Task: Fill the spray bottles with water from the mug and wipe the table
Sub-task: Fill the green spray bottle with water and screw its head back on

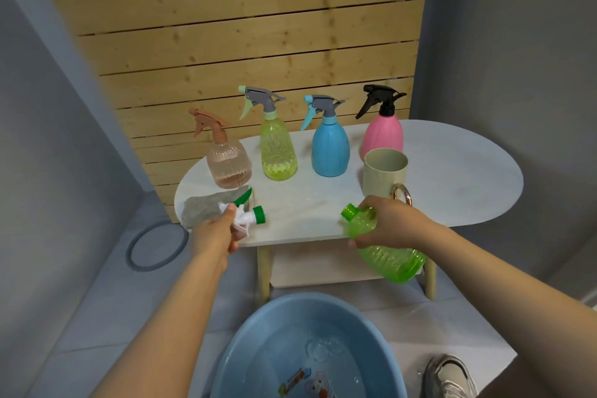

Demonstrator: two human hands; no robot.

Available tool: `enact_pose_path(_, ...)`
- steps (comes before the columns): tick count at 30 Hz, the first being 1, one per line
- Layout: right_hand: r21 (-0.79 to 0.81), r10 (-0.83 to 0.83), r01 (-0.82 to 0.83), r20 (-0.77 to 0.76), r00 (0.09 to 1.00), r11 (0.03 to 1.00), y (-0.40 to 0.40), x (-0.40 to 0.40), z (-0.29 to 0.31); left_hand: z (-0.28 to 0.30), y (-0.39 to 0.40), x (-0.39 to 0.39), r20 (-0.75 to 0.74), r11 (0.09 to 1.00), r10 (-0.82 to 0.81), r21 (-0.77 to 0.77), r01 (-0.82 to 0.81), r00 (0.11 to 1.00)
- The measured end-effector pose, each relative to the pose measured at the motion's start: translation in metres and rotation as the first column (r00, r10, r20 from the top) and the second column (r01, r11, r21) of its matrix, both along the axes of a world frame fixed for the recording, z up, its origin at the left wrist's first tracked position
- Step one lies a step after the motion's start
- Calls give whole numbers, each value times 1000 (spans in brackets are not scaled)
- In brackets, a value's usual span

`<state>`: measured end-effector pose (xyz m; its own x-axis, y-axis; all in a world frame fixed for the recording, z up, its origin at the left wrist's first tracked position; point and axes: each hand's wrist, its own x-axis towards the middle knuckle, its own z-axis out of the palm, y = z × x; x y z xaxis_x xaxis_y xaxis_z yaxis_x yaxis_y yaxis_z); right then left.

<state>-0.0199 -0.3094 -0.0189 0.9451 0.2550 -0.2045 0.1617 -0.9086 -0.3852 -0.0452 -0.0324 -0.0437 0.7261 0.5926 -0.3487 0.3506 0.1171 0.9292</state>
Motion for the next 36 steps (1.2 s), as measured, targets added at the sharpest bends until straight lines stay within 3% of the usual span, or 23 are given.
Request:
enact_pose_path(8,216,-21,24,-16,1000,976,3,-3,3,-10,-45,16,69,949,-211,-226,221,975)
enact_pose_path(10,301,-31,34,-15,999,953,5,-2,3,-8,-54,17,54,947,-275,-156,280,960)
enact_pose_path(12,403,-58,60,-16,998,913,7,0,2,-1,-63,11,2,922,-376,102,374,927)
enact_pose_path(14,509,-65,68,-24,998,858,10,2,2,6,-70,2,-40,787,-532,346,512,846)
enact_pose_path(16,610,-28,59,-60,998,790,14,3,1,12,-75,-6,-15,639,-732,332,694,681)
enact_pose_path(18,687,52,42,-116,992,725,17,0,2,12,-83,-11,68,558,-826,228,798,559)
enact_pose_path(20,749,141,31,-165,976,662,20,-3,2,11,-91,-12,99,592,-804,222,775,586)
enact_pose_path(22,747,153,14,-154,976,665,21,-5,2,10,-96,-12,89,654,-748,265,709,658)
enact_pose_path(23,719,94,10,-104,990,695,21,-3,1,9,-97,-11,82,672,-728,279,686,680)
enact_pose_path(25,635,-209,87,119,971,767,16,4,-1,5,-94,-10,82,696,-705,274,664,705)
enact_pose_path(27,569,-490,245,327,808,785,8,11,-2,2,-92,-9,84,717,-684,256,648,724)
enact_pose_path(28,554,-570,328,347,744,765,4,16,-2,2,-91,-9,85,726,-674,258,637,734)
enact_pose_path(30,542,-674,479,242,698,691,-4,25,-4,-1,-89,-7,81,745,-651,260,615,755)
enact_pose_path(32,495,-728,621,37,684,608,-7,33,-5,-2,-88,-6,76,758,-635,258,600,769)
enact_pose_path(34,458,-731,710,-170,661,535,-7,45,-8,-5,-87,-6,63,762,-627,257,595,776)
enact_pose_path(36,523,-705,752,-349,618,400,-9,58,-17,-6,-87,-6,50,762,-624,264,592,780)
